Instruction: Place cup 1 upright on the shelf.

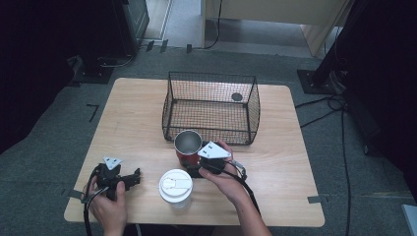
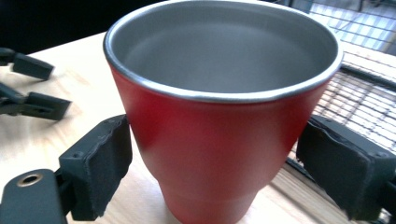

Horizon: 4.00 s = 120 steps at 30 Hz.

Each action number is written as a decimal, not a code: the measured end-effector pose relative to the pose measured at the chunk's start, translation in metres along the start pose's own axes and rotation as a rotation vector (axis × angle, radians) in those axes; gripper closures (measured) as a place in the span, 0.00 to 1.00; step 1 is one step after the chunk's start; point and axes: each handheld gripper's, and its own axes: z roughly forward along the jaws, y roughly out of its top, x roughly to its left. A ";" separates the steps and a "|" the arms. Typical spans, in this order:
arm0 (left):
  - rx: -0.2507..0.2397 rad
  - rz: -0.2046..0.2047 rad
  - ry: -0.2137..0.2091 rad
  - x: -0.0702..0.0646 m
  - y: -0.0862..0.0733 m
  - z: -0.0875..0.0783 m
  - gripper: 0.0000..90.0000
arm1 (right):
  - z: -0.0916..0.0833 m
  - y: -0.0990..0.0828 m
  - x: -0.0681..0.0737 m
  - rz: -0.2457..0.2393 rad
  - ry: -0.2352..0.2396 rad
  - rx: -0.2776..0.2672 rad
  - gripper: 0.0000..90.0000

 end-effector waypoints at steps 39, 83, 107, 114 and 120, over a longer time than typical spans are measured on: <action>-0.001 -0.001 0.000 0.000 0.000 0.000 0.00 | 0.029 0.017 -0.002 0.104 -0.130 -0.016 0.07; -0.001 -0.001 0.000 0.000 0.000 0.000 0.00 | -0.001 0.016 -0.013 0.119 -0.176 -0.007 0.08; 0.001 0.000 0.000 0.000 0.000 0.000 0.00 | -0.039 0.058 -0.016 0.093 -0.159 -0.091 0.08; 0.001 0.000 0.000 0.000 0.000 0.000 0.00 | -0.046 0.076 -0.018 0.088 -0.154 -0.111 0.08; 0.001 0.000 0.000 0.000 0.000 0.000 0.00 | -0.049 0.088 -0.021 0.092 -0.144 -0.138 0.08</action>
